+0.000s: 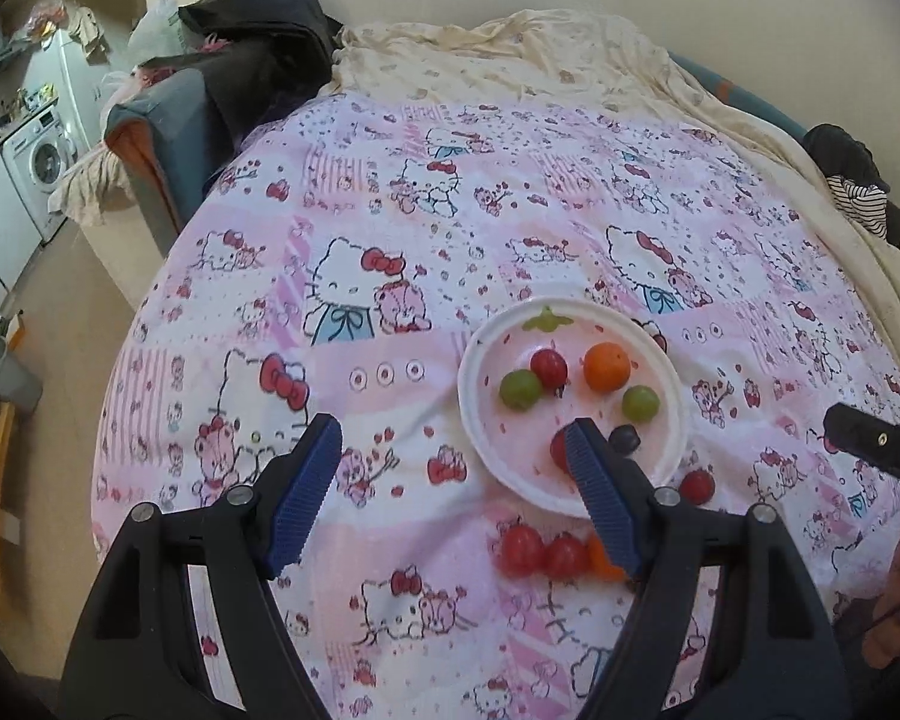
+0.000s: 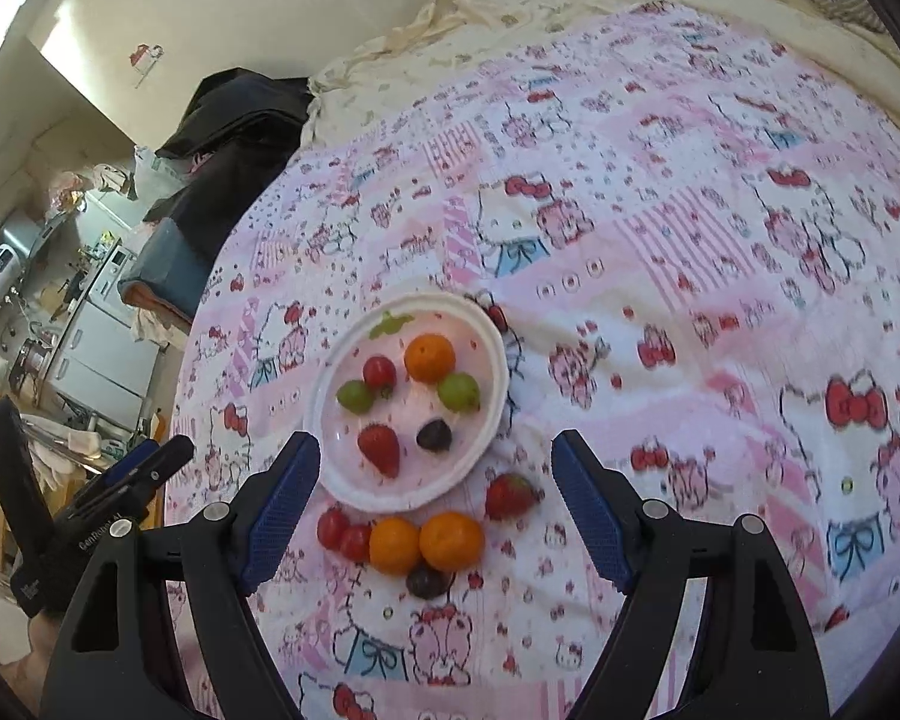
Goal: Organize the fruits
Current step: 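Withdraw both grippers from the plate back toward the fruit row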
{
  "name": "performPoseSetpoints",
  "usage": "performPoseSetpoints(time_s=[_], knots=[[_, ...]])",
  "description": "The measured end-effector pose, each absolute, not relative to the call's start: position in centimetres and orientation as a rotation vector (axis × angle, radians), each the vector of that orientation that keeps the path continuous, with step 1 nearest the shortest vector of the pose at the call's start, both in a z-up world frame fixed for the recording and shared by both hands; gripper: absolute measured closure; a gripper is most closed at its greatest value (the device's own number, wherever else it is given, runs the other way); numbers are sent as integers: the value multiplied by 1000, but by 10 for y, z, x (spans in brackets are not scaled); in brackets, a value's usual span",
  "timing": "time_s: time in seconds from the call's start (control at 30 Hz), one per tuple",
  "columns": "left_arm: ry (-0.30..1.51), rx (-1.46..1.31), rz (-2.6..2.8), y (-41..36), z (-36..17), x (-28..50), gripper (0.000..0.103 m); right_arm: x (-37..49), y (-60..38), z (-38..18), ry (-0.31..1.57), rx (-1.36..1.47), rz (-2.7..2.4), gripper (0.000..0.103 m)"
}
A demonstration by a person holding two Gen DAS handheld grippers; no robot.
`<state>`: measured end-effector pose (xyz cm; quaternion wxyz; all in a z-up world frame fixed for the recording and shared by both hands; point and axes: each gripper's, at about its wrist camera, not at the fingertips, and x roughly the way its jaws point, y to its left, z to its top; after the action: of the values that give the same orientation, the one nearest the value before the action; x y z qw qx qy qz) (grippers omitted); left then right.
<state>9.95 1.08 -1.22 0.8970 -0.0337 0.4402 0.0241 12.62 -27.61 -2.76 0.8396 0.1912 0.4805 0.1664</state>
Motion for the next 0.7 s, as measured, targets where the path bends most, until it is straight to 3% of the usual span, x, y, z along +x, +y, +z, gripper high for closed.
performPoseSetpoints(time_s=[0.43,0.47,0.6,0.7], knots=[[1116,-99,-2,7,-66,89,29,112,-297,-61,1128,575,293,21],[1131,-107,-5,5,-71,90,31,112,-297,-63,1135,578,291,21],[1238,-210,-35,3,-102,99,58,113,-300,-67,1147,590,281,21],[1280,-266,-58,-3,-118,108,61,113,-300,-67,1146,587,280,21]])
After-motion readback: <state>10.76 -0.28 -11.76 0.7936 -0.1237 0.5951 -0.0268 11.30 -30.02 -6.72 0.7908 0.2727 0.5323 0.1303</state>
